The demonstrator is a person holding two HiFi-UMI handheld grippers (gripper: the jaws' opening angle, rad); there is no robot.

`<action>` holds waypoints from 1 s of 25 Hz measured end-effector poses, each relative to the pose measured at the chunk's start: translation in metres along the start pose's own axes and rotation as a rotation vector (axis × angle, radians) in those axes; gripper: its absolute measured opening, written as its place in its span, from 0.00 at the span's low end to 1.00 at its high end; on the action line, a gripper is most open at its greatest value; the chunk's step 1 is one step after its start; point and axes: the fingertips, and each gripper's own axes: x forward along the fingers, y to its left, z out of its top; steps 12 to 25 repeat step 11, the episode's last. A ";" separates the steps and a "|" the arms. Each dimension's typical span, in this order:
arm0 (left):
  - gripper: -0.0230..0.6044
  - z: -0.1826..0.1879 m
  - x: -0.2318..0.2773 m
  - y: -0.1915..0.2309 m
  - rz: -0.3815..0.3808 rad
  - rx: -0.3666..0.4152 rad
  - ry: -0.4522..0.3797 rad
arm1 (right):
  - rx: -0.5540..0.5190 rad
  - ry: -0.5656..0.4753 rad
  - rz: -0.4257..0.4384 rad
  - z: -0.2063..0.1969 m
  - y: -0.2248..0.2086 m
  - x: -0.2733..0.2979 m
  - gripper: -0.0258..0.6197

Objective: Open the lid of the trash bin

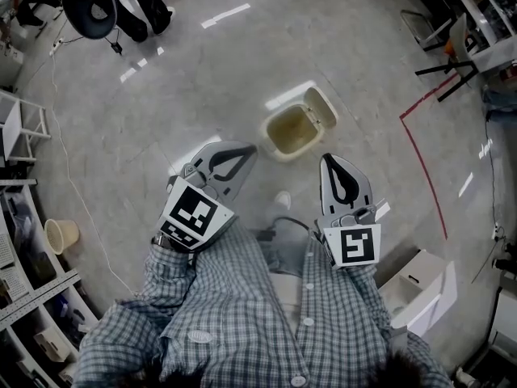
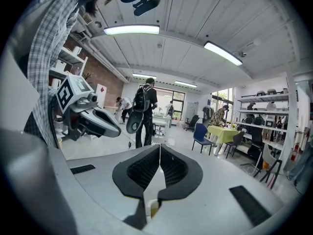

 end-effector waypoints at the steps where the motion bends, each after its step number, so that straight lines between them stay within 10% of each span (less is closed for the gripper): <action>1: 0.05 0.000 -0.001 -0.001 -0.001 0.001 0.000 | 0.000 0.001 -0.001 0.000 0.000 -0.001 0.07; 25: 0.05 0.001 0.006 -0.004 -0.011 0.001 -0.001 | -0.006 0.017 -0.005 -0.005 -0.004 -0.002 0.07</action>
